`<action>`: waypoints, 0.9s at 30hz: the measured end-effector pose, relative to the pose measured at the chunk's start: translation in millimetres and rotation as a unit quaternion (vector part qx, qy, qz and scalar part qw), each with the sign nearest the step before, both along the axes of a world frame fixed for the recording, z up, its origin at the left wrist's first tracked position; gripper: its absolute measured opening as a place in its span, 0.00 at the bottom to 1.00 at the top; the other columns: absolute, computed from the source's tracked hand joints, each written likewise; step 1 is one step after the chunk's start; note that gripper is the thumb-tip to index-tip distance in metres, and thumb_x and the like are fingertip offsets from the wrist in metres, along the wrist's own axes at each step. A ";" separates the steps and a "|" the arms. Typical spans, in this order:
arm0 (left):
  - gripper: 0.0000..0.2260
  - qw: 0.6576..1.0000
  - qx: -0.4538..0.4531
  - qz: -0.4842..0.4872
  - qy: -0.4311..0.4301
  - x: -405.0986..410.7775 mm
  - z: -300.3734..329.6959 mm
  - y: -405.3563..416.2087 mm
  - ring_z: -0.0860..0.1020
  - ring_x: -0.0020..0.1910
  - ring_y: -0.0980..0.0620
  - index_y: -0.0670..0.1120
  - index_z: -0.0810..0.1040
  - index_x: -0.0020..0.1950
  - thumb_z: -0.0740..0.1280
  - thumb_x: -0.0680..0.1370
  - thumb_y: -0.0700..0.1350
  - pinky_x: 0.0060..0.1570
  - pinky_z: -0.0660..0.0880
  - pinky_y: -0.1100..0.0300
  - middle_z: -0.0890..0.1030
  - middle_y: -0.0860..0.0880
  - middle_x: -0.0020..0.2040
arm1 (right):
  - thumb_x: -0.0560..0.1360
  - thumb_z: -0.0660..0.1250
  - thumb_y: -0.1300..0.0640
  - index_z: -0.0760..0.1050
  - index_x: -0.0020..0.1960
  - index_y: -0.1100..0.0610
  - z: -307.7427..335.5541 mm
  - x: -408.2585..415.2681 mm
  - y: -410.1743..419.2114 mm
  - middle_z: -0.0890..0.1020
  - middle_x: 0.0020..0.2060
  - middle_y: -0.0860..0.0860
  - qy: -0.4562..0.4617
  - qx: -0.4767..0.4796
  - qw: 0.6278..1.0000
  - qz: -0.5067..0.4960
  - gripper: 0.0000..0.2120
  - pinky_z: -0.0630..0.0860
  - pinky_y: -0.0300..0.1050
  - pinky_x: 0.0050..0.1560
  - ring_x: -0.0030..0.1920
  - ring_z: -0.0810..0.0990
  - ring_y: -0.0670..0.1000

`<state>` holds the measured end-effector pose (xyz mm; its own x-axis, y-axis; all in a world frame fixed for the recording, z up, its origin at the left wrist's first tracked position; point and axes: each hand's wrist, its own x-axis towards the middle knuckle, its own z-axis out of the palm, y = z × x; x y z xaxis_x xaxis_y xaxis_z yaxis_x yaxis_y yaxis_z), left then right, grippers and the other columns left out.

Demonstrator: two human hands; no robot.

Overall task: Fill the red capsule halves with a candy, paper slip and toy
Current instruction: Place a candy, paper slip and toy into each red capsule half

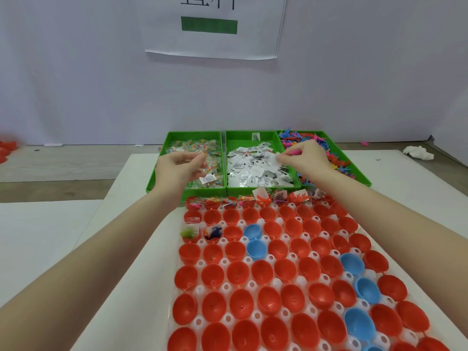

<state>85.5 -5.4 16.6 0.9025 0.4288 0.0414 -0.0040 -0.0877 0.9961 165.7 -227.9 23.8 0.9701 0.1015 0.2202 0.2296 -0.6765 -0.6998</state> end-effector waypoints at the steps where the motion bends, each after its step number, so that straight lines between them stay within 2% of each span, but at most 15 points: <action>1: 0.04 0.999 -0.036 -0.016 0.009 -3.3 3.9 -6.0 0.79 0.31 0.57 0.38 0.79 0.47 0.68 0.75 0.39 0.36 0.77 0.70 0.80 0.46 0.38 | 0.72 0.70 0.56 0.82 0.47 0.62 5.4 -5.3 4.2 0.80 0.39 0.47 0.019 0.073 0.997 0.018 0.09 0.70 0.38 0.49 0.44 0.76 0.42; 3: 0.04 0.995 -0.073 -0.063 0.039 -10.9 10.9 -19.6 0.80 0.29 0.59 0.38 0.78 0.46 0.66 0.76 0.38 0.38 0.78 0.69 0.80 0.46 0.38 | 0.71 0.71 0.59 0.81 0.48 0.65 17.1 -21.3 13.1 0.78 0.28 0.42 0.052 0.172 0.980 0.088 0.10 0.69 0.27 0.35 0.29 0.74 0.35; 5: 0.05 0.986 -0.092 -0.120 0.070 -18.6 17.2 -33.9 0.81 0.34 0.57 0.37 0.78 0.47 0.63 0.77 0.38 0.42 0.79 0.67 0.80 0.46 0.40 | 0.71 0.70 0.61 0.80 0.47 0.66 27.6 -40.5 19.9 0.74 0.18 0.40 0.058 0.179 0.968 0.164 0.09 0.64 0.24 0.24 0.20 0.70 0.36; 7: 0.08 0.969 -0.161 -0.162 0.097 -26.5 24.6 -45.7 0.81 0.39 0.53 0.36 0.76 0.51 0.59 0.80 0.38 0.43 0.79 0.64 0.80 0.43 0.43 | 0.72 0.70 0.63 0.80 0.47 0.64 38.0 -57.6 25.2 0.74 0.18 0.40 0.056 0.163 0.959 0.225 0.05 0.65 0.24 0.25 0.21 0.71 0.36; 9: 0.11 0.946 -0.229 -0.203 0.106 -34.0 31.9 -50.8 0.82 0.39 0.51 0.36 0.76 0.53 0.58 0.81 0.42 0.39 0.80 0.64 0.81 0.42 0.42 | 0.72 0.70 0.62 0.81 0.44 0.62 45.9 -67.6 28.7 0.75 0.21 0.43 0.034 0.117 0.960 0.251 0.03 0.66 0.27 0.29 0.23 0.70 0.39; 11: 0.15 0.936 -0.228 -0.246 0.103 -40.7 36.6 -51.9 0.83 0.36 0.52 0.37 0.78 0.51 0.58 0.80 0.47 0.35 0.79 0.66 0.83 0.43 0.39 | 0.72 0.70 0.59 0.82 0.41 0.60 50.4 -73.2 29.4 0.74 0.23 0.49 -0.004 0.018 0.970 0.242 0.05 0.65 0.33 0.30 0.23 0.67 0.41; 13: 0.13 0.937 -0.197 -0.271 0.096 -47.3 39.9 -51.9 0.83 0.37 0.55 0.37 0.79 0.52 0.60 0.79 0.45 0.35 0.77 0.68 0.84 0.46 0.39 | 0.72 0.69 0.58 0.83 0.42 0.59 52.3 -78.1 28.2 0.75 0.25 0.52 -0.027 -0.030 0.970 0.240 0.05 0.63 0.33 0.29 0.23 0.65 0.41; 15: 0.09 0.944 -0.179 -0.265 0.084 -51.9 41.8 -50.0 0.82 0.36 0.57 0.38 0.80 0.50 0.62 0.78 0.41 0.35 0.76 0.70 0.84 0.48 0.40 | 0.73 0.68 0.58 0.82 0.42 0.57 52.8 -83.3 26.4 0.78 0.26 0.56 -0.020 -0.001 0.968 0.250 0.05 0.64 0.34 0.29 0.25 0.67 0.43; 17: 0.07 0.948 -0.190 -0.245 0.068 -55.7 44.3 -46.9 0.81 0.32 0.59 0.37 0.80 0.48 0.62 0.77 0.37 0.32 0.75 0.72 0.83 0.48 0.39 | 0.75 0.65 0.57 0.82 0.41 0.54 53.6 -86.0 22.5 0.71 0.21 0.49 0.064 0.130 0.958 0.248 0.08 0.61 0.37 0.26 0.23 0.63 0.45; 18: 0.07 0.951 -0.189 -0.235 0.064 -57.4 44.4 -44.9 0.80 0.31 0.59 0.36 0.79 0.49 0.62 0.77 0.36 0.32 0.74 0.72 0.82 0.47 0.39 | 0.77 0.61 0.55 0.82 0.42 0.54 53.4 -85.6 19.1 0.66 0.22 0.46 0.134 0.207 0.937 0.248 0.12 0.58 0.38 0.25 0.23 0.59 0.44; 20: 0.07 0.957 -0.176 -0.220 0.065 -61.1 43.6 -43.1 0.79 0.30 0.59 0.35 0.78 0.51 0.62 0.77 0.36 0.31 0.74 0.72 0.81 0.46 0.42 | 0.78 0.51 0.51 0.79 0.50 0.59 52.9 -86.1 11.9 0.61 0.28 0.46 0.239 0.302 0.883 0.268 0.20 0.56 0.39 0.27 0.26 0.56 0.45; 22: 0.07 0.961 -0.159 -0.215 0.071 -65.7 42.2 -43.6 0.80 0.31 0.59 0.36 0.78 0.51 0.63 0.77 0.36 0.32 0.75 0.72 0.82 0.45 0.44 | 0.78 0.47 0.53 0.76 0.55 0.61 53.0 -90.4 8.2 0.62 0.30 0.47 0.261 0.337 0.860 0.281 0.21 0.60 0.39 0.27 0.27 0.59 0.45; 23: 0.07 0.962 -0.153 -0.216 0.071 -67.9 41.5 -44.5 0.81 0.32 0.59 0.37 0.79 0.50 0.63 0.77 0.37 0.33 0.75 0.72 0.82 0.46 0.43 | 0.79 0.47 0.55 0.75 0.56 0.60 53.5 -93.5 8.0 0.63 0.30 0.47 0.250 0.336 0.863 0.281 0.19 0.63 0.38 0.27 0.28 0.60 0.45; 25: 0.06 0.961 -0.157 -0.220 0.065 -72.5 41.8 -46.7 0.82 0.33 0.58 0.39 0.80 0.46 0.63 0.76 0.37 0.33 0.75 0.71 0.84 0.47 0.40 | 0.79 0.51 0.61 0.75 0.56 0.56 53.0 -98.6 8.8 0.66 0.29 0.47 0.195 0.289 0.896 0.274 0.14 0.70 0.35 0.30 0.28 0.65 0.44; 27: 0.06 0.962 -0.161 -0.215 0.057 -76.2 41.9 -49.0 0.82 0.34 0.57 0.40 0.80 0.44 0.64 0.76 0.37 0.33 0.76 0.71 0.84 0.49 0.38 | 0.78 0.57 0.64 0.75 0.57 0.51 53.2 -103.3 9.0 0.72 0.30 0.48 0.117 0.211 0.932 0.272 0.13 0.75 0.31 0.40 0.30 0.72 0.42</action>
<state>9.3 -54.3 58.5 0.9899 -0.0104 -0.1417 0.1407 0.2105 0.9674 62.3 -218.9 77.0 0.8265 0.5449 0.1414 0.2670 -0.1583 -0.9506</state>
